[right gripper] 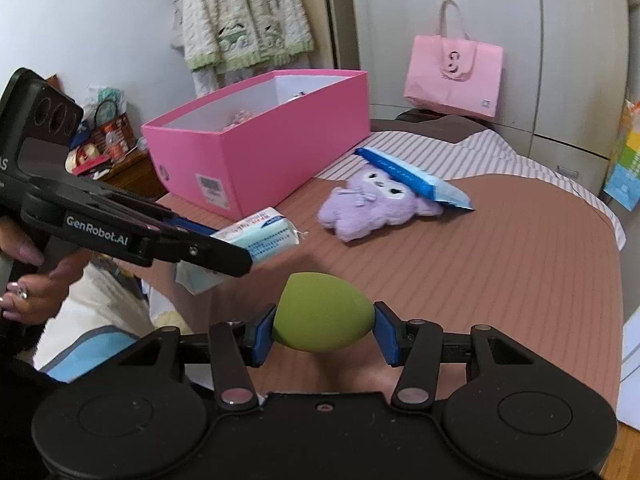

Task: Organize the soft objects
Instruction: 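Lift and carry the wipe pack and green sponge over the pink box with both grippers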

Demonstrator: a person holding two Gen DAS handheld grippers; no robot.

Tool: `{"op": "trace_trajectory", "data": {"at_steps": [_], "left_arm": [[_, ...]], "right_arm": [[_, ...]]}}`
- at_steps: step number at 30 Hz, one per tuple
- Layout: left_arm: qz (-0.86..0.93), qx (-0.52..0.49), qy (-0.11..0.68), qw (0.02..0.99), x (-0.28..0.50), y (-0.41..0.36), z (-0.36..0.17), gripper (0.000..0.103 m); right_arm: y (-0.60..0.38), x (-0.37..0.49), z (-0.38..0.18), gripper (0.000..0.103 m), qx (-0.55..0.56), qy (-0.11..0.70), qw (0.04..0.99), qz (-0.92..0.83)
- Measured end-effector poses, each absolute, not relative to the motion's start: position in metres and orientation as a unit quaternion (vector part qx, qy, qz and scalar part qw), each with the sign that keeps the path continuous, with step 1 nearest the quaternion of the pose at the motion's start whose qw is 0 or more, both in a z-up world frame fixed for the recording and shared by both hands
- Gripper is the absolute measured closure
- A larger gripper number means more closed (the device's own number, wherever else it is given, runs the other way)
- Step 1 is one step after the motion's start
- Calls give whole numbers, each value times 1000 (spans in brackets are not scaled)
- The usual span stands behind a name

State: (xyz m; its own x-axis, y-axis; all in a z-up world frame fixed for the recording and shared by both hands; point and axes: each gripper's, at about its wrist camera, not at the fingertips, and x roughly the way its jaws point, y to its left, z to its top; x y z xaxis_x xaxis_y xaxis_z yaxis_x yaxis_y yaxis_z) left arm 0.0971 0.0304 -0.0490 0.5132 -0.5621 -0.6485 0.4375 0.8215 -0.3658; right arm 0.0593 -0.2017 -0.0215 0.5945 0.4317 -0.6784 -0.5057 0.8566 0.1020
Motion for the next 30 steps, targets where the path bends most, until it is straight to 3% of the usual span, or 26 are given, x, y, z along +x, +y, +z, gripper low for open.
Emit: {"op": "trace_trajectory", "data": {"at_steps": [10, 21, 30], "left_arm": [[-251, -91, 426, 865, 72, 84, -36, 64], [-230, -112, 358, 898, 42, 140, 15, 64], [-229, -129, 312, 913, 88, 164, 34, 64]], "right_arm": [[-164, 53, -18, 47, -61, 372, 872, 312], [-99, 58, 19, 47, -82, 338, 847, 403], [-62, 92, 58, 47, -94, 288, 863, 404]]}}
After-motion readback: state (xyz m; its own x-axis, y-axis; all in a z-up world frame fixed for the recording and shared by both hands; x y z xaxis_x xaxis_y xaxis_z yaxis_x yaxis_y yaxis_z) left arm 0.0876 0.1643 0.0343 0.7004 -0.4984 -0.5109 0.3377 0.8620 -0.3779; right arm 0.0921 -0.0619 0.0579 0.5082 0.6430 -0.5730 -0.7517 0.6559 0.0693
